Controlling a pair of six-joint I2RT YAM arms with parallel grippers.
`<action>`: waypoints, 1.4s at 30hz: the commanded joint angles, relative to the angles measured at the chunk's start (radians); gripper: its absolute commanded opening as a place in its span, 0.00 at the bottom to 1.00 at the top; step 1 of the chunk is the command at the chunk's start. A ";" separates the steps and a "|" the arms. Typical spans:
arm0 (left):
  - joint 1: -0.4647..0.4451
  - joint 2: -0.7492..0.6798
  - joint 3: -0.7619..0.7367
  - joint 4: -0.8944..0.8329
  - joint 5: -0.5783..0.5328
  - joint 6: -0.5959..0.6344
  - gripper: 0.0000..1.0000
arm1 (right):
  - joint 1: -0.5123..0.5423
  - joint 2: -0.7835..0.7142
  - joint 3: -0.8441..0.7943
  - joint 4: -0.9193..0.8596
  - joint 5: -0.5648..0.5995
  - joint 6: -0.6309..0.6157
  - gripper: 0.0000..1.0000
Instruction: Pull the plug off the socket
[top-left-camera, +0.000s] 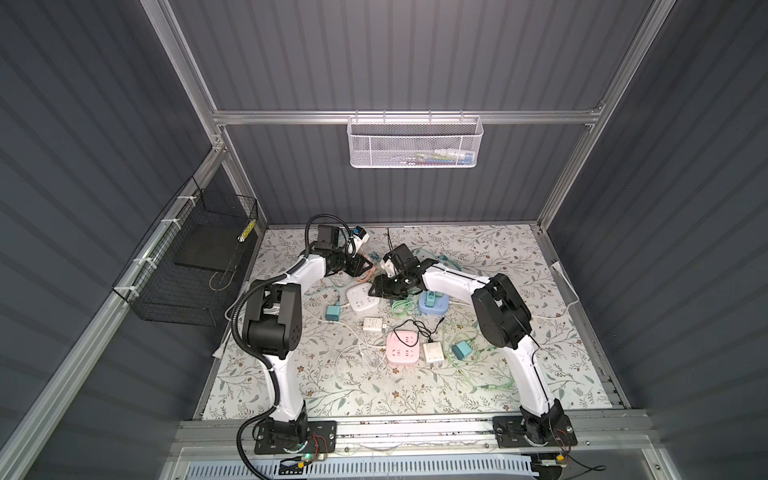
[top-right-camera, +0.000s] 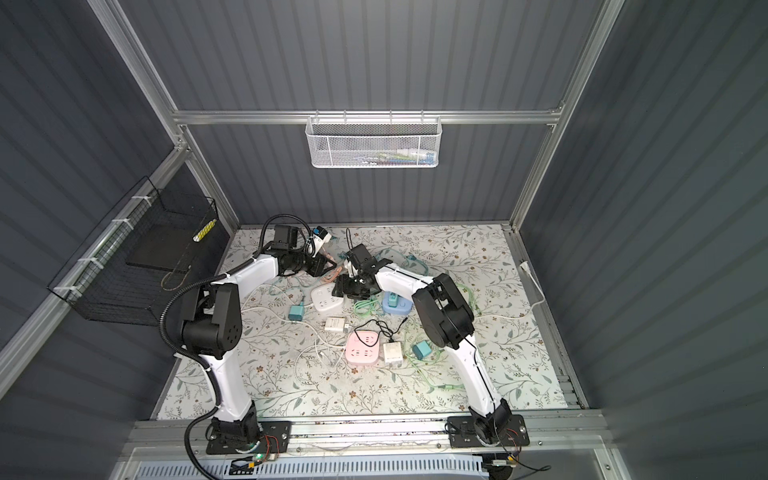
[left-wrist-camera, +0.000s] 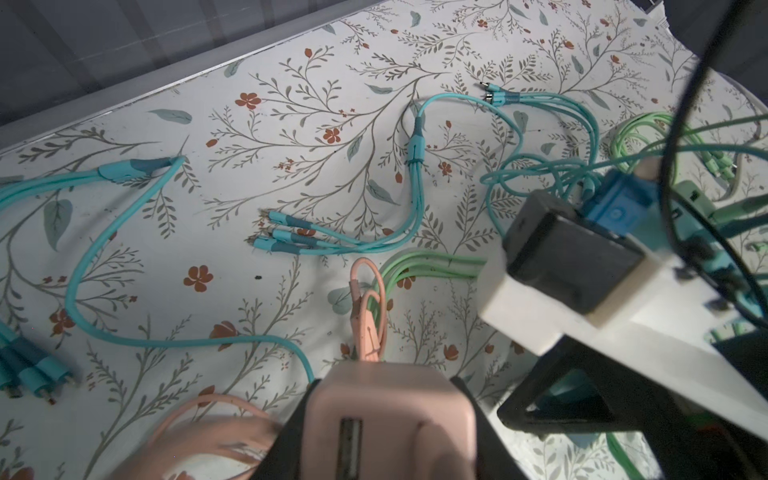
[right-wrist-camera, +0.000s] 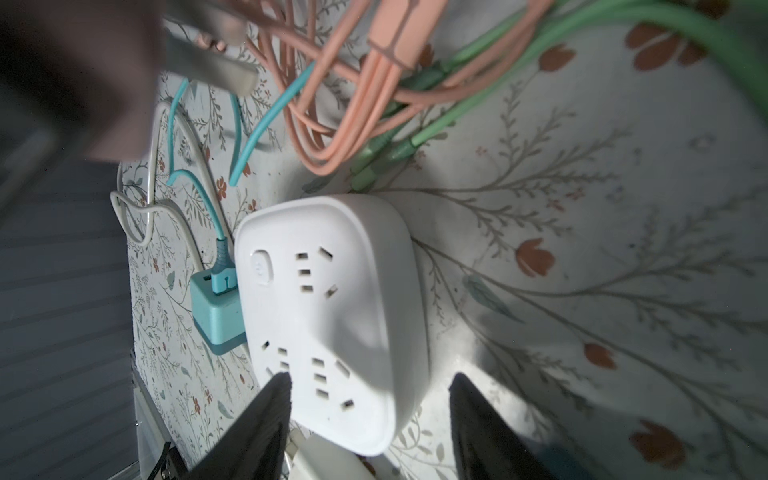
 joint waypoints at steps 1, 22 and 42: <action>0.008 0.029 0.046 -0.035 0.013 -0.075 0.27 | -0.006 -0.047 -0.006 0.029 -0.003 0.016 0.63; 0.038 0.148 0.133 -0.198 0.099 -0.217 0.31 | -0.032 -0.184 -0.070 0.044 0.024 -0.018 0.65; 0.067 0.228 0.220 -0.363 0.118 -0.257 0.57 | -0.056 -0.470 -0.306 0.067 0.140 -0.140 0.67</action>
